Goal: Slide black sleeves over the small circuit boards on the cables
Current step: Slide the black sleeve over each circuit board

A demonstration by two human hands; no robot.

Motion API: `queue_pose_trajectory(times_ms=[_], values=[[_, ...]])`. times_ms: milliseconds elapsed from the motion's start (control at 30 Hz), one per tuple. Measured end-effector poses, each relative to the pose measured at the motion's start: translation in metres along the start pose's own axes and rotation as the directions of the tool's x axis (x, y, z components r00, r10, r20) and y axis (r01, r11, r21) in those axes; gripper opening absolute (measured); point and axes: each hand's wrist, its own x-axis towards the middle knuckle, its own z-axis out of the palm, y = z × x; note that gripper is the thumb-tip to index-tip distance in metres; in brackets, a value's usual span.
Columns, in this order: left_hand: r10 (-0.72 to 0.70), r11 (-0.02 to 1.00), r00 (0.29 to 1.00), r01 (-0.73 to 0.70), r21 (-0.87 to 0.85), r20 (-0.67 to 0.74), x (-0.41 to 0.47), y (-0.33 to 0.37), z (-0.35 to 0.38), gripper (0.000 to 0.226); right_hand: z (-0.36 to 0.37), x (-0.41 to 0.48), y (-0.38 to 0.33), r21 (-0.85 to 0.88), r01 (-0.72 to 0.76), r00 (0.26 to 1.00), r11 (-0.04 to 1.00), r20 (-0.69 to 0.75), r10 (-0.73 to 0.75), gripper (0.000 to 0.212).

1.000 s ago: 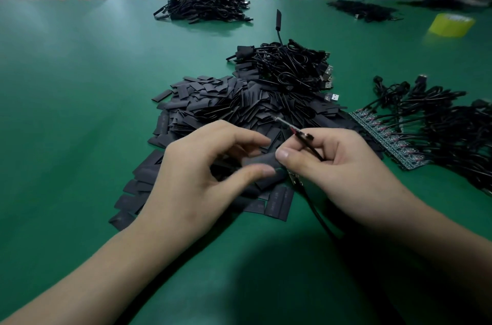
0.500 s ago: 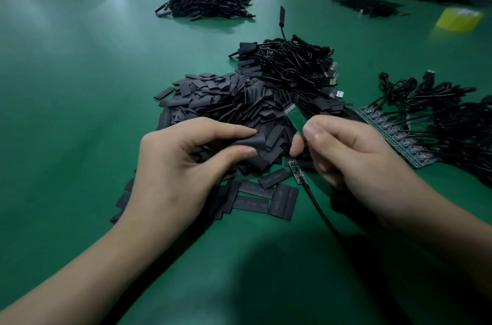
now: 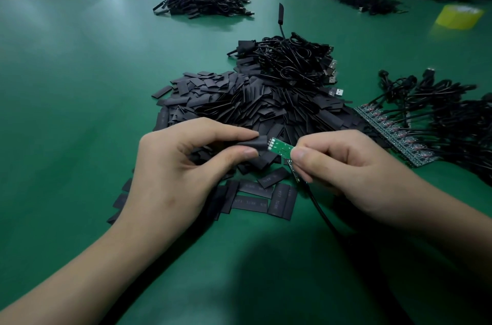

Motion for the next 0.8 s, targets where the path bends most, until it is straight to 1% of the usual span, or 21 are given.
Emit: queue_pose_trajectory(times_ms=[133, 267, 333, 400, 467, 500, 567, 633, 667, 800], values=[[0.059, 0.996, 0.997, -0.062, 0.059, 0.054, 0.001, 0.003, -0.001, 0.018, -0.001, -0.001, 0.000, -0.026, -0.016, 1.000, 1.000, 0.026, 0.017, 0.040], [0.181, 0.964, 0.974, -0.203, 0.170, 0.135, 0.002, 0.005, -0.005, 0.017, 0.000, -0.002, 0.000, -0.171, 0.001, 0.999, 0.985, 0.032, 0.005, 0.039], [0.249, 0.938, 0.949, -0.286, 0.196, 0.191, 0.000, 0.007, -0.004, 0.016, 0.003, -0.003, 0.000, -0.232, 0.032, 0.999, 0.972, 0.040, -0.024, 0.036], [0.277, 0.929, 0.939, -0.316, 0.192, 0.204, -0.001, 0.008, -0.002, 0.016, 0.005, -0.003, 0.001, -0.296, 0.069, 0.998, 0.953, 0.022, -0.065, 0.032], [0.243, 0.951, 0.954, -0.270, 0.148, 0.178, 0.000, 0.007, 0.000, 0.015, 0.006, -0.004, 0.003, -0.382, 0.099, 0.993, 0.919, -0.023, -0.116, 0.027], [0.202, 0.969, 0.965, -0.222, 0.110, 0.165, 0.001, 0.007, 0.000, 0.015, 0.006, -0.004, 0.004, -0.444, 0.112, 0.988, 0.889, -0.045, -0.147, 0.026], [0.076, 0.997, 0.985, -0.076, -0.003, 0.157, 0.000, 0.006, 0.002, 0.012, 0.005, -0.003, 0.003, -0.559, 0.143, 0.972, 0.817, -0.077, -0.223, 0.028], [-0.050, 0.992, 0.981, 0.071, -0.107, 0.188, -0.001, 0.003, 0.003, 0.010, 0.004, -0.003, 0.003, -0.608, 0.174, 0.956, 0.775, -0.083, -0.280, 0.031], [-0.091, 0.984, 0.973, 0.121, -0.134, 0.212, -0.001, 0.001, 0.004, 0.009, 0.004, -0.003, 0.003, -0.622, 0.189, 0.950, 0.760, -0.079, -0.301, 0.031], [-0.181, 0.957, 0.948, 0.231, -0.176, 0.262, -0.001, -0.005, 0.004, 0.019, 0.005, -0.005, 0.005, -0.666, 0.230, 0.923, 0.710, -0.083, -0.377, 0.024]])
